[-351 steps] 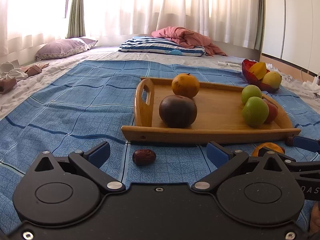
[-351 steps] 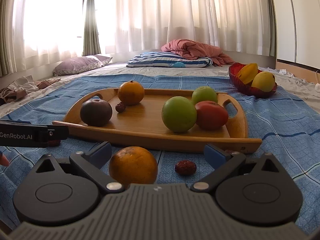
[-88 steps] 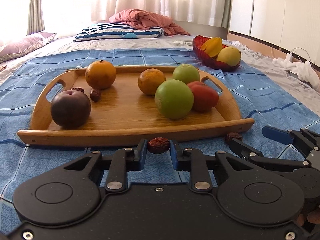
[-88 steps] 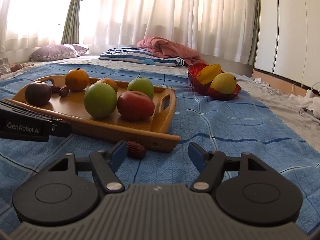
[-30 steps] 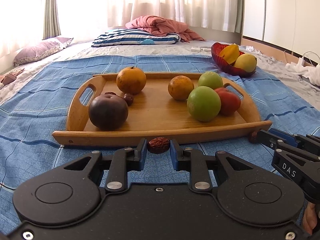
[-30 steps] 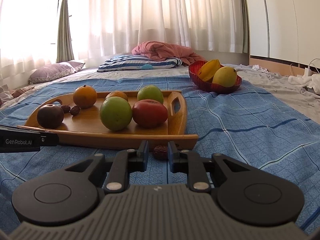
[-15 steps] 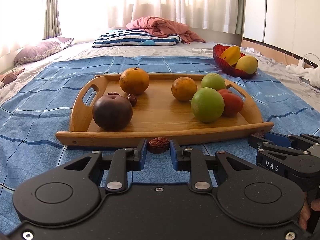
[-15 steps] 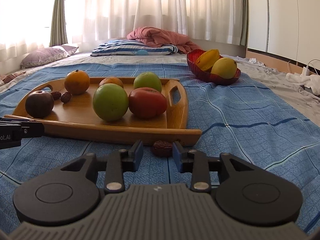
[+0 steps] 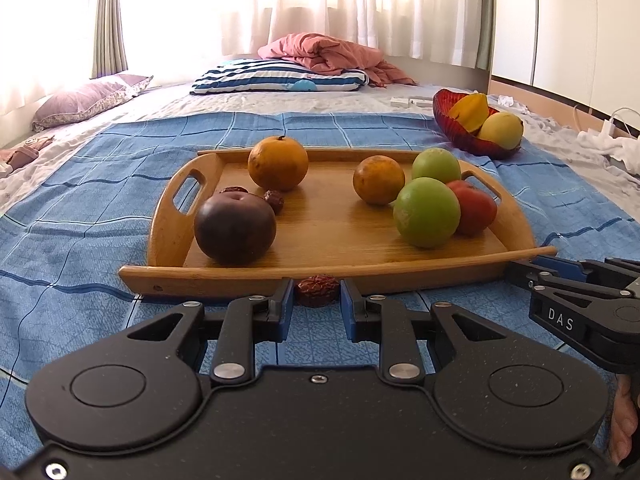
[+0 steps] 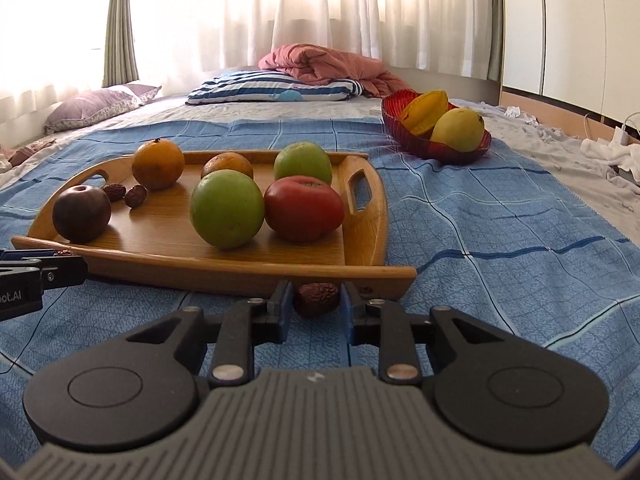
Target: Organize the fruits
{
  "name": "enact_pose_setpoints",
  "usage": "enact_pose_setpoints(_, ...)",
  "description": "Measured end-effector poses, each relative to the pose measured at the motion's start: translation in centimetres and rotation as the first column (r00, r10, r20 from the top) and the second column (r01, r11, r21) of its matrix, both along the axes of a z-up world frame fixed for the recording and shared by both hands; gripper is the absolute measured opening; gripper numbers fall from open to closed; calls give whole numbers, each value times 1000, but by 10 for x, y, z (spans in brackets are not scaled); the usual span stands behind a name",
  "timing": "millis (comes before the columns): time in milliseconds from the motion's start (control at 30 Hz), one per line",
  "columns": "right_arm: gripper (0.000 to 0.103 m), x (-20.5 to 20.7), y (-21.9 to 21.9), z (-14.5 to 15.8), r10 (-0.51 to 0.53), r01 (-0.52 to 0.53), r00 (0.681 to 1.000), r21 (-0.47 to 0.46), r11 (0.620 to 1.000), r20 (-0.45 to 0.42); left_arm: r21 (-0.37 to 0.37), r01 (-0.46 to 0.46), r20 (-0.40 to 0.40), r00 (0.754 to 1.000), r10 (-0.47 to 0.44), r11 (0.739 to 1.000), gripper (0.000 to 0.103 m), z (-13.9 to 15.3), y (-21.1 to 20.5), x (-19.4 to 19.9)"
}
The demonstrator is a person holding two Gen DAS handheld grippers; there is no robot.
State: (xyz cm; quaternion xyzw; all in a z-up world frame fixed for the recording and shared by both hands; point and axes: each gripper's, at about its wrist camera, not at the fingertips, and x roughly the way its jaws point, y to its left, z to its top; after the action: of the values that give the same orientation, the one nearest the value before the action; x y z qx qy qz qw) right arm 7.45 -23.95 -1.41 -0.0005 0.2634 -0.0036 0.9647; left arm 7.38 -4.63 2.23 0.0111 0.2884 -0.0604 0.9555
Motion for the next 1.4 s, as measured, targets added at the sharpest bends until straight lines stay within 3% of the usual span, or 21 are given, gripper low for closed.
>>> enact_pose_setpoints(367, 30, -5, 7, 23, 61, -61, 994, -2, 998, 86, -11, 12, 44, 999, -12, 1000, 24, 16, 1, 13)
enact_pose_setpoints(867, 30, 18, 17, 43, 131, -138, 985, 54, 989, 111, -27, 18, 45, 999, -16, 999, 24, 31, 10, 47)
enact_pose_setpoints(1133, 30, 57, 4, 73, 161, -172, 980, 95, 980, 115, -81, 48, 56, 997, -44, 996, 24, 60, 20, 87)
enact_pose_setpoints(1400, 30, 108, -4, 89, 187, -190, 982, 154, 970, 35, -97, 83, -30, 996, -86, 992, 24, 63, 14, 137)
